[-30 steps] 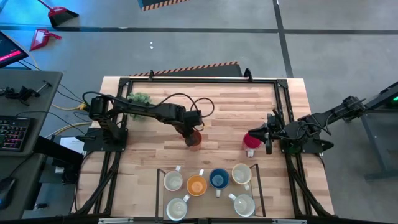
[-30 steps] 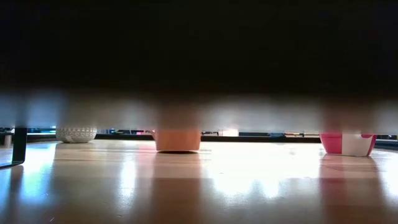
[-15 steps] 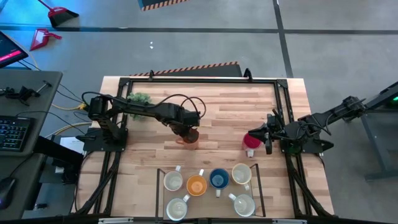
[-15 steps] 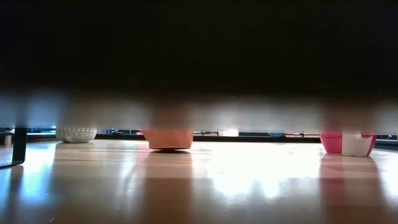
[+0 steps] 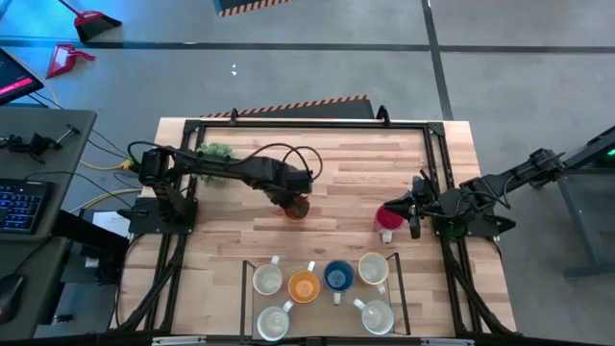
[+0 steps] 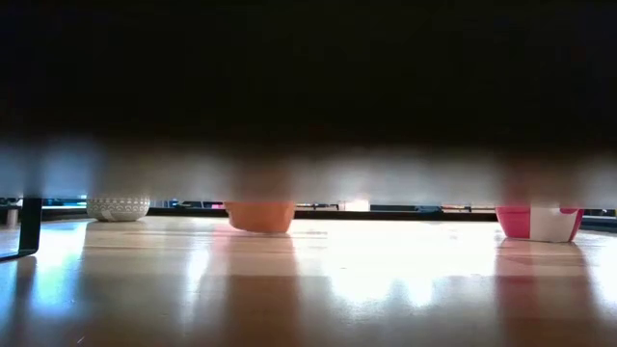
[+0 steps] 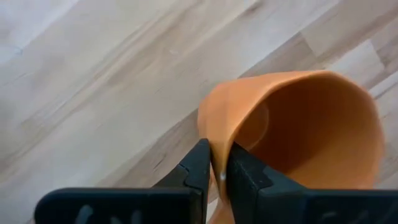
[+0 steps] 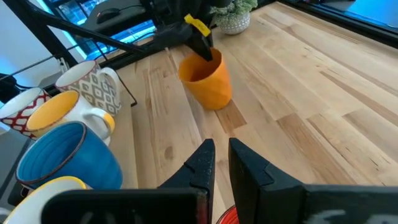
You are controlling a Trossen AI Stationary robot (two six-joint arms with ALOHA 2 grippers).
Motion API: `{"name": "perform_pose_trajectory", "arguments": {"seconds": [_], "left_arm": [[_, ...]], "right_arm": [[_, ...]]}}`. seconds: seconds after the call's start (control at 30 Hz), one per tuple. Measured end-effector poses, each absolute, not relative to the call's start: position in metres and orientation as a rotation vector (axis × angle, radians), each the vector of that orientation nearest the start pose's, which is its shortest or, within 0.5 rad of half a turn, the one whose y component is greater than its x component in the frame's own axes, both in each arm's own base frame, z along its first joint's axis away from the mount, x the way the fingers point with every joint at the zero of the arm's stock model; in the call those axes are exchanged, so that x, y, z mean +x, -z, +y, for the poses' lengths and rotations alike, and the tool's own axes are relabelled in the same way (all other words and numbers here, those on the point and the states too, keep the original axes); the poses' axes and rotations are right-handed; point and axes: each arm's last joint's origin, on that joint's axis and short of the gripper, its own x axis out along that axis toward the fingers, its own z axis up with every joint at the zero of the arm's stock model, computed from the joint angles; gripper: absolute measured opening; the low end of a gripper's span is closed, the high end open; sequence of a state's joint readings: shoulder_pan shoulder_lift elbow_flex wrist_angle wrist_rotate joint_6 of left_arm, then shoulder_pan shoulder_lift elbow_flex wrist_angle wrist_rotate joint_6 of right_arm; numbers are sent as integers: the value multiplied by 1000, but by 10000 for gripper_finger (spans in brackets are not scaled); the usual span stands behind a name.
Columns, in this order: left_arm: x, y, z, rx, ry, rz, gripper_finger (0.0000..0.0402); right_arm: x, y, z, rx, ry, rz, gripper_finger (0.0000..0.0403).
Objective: Place coffee mugs
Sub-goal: Put the orange mug on the shelf
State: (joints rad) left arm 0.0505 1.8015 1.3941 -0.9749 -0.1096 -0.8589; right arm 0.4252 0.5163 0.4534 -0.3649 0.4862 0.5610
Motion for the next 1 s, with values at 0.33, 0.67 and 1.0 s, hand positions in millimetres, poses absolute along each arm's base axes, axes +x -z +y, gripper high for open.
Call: {"name": "perform_pose_trajectory", "arguments": {"seconds": [0.33,0.67,1.0], "left_arm": [[345,-224,21,-675,-716,1246,33],[341,-218,17,-703,-709,1285,65],[340,-218,20,-564,-665,1299,139]], "right_arm": [[117,-238,38,356,170,372,24],[117,-238,38,356,170,372,24],[117,-238,39,364,146,381,24]]}}
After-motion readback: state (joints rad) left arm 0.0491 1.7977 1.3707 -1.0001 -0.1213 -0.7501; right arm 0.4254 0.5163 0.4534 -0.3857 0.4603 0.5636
